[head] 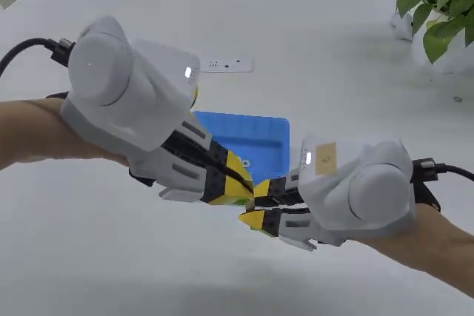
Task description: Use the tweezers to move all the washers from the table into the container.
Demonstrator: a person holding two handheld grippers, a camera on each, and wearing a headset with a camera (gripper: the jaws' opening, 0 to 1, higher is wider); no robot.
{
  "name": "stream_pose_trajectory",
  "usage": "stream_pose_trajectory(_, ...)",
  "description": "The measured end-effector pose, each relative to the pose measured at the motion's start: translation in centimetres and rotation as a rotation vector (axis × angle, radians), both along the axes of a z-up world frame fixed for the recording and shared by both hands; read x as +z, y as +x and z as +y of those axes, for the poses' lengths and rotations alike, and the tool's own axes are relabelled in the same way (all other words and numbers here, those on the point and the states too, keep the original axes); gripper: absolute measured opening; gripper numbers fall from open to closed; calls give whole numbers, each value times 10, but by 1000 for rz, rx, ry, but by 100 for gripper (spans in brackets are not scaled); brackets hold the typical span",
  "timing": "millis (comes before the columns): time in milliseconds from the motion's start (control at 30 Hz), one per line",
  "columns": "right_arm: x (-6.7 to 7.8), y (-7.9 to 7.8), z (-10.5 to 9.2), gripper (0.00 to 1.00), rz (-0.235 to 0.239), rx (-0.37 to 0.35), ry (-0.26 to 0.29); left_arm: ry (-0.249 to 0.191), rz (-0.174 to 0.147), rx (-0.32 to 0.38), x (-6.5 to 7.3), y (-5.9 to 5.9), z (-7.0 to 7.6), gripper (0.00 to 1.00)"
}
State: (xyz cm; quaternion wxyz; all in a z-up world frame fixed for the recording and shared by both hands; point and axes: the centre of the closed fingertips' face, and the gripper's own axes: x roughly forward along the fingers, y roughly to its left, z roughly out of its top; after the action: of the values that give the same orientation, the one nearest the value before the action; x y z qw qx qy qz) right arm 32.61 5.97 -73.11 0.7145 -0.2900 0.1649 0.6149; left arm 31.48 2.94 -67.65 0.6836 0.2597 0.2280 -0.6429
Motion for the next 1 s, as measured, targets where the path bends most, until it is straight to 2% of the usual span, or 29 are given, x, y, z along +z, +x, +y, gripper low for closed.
stream_pose_trajectory(167,12,6,5,10,-32,7,1,5,-39,-7,13,4,4,6)
stream_pose_trajectory(300,21,14,9,10,-52,12,5,3,-56,-7,21,10,8,6)
stream_pose_trajectory(400,27,21,12,10,-68,12,15,-1,-77,-1,28,17,11,6)
stream_pose_trajectory(633,37,41,19,10,-105,18,21,-11,-97,12,38,37,17,6)
stream_pose_trajectory(833,37,67,23,10,-122,7,28,-1,-113,8,37,60,19,6)
stream_pose_trajectory(1000,25,87,24,10,-122,-1,13,6,-98,23,26,80,21,7)
